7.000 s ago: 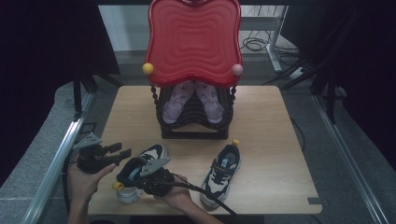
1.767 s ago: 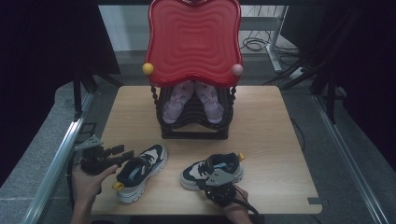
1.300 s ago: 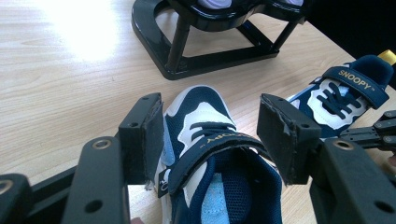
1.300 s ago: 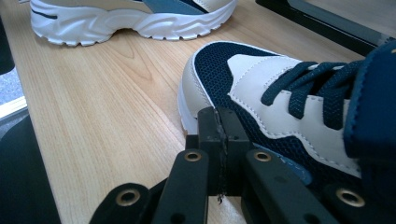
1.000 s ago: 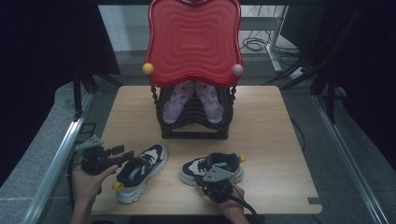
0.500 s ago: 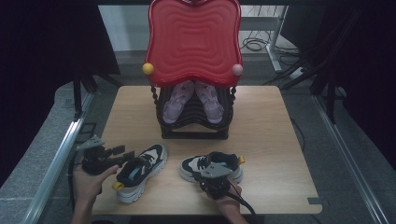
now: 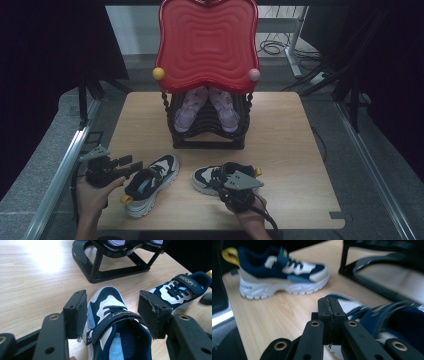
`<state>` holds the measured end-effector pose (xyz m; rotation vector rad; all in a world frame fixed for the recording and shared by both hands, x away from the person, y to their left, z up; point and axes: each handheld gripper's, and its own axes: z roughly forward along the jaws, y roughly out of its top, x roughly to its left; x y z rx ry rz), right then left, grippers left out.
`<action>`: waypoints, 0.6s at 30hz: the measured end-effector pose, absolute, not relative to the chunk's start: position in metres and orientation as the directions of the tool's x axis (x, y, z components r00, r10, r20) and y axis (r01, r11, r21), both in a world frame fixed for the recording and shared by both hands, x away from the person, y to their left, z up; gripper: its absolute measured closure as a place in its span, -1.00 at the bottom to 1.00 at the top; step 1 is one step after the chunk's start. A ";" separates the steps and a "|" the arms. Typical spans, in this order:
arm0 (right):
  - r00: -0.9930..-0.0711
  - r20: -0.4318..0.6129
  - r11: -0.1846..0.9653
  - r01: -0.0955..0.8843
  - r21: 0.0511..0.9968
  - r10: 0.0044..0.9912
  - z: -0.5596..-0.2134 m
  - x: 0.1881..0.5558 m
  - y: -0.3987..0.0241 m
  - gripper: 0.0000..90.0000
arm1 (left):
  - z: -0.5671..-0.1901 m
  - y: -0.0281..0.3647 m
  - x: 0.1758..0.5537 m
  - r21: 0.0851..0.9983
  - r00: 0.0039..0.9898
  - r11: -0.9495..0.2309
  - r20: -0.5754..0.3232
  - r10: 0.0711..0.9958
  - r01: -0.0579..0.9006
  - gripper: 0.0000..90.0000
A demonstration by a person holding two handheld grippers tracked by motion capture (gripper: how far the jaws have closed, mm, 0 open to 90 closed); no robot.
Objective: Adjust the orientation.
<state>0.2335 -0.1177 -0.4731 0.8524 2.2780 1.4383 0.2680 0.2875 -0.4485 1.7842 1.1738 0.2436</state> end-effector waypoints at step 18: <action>-0.609 0.127 0.150 0.382 0.912 0.783 -0.450 0.309 -0.220 0.99 | -0.448 0.282 0.268 0.790 0.530 -0.092 -0.315 0.788 0.606 -0.09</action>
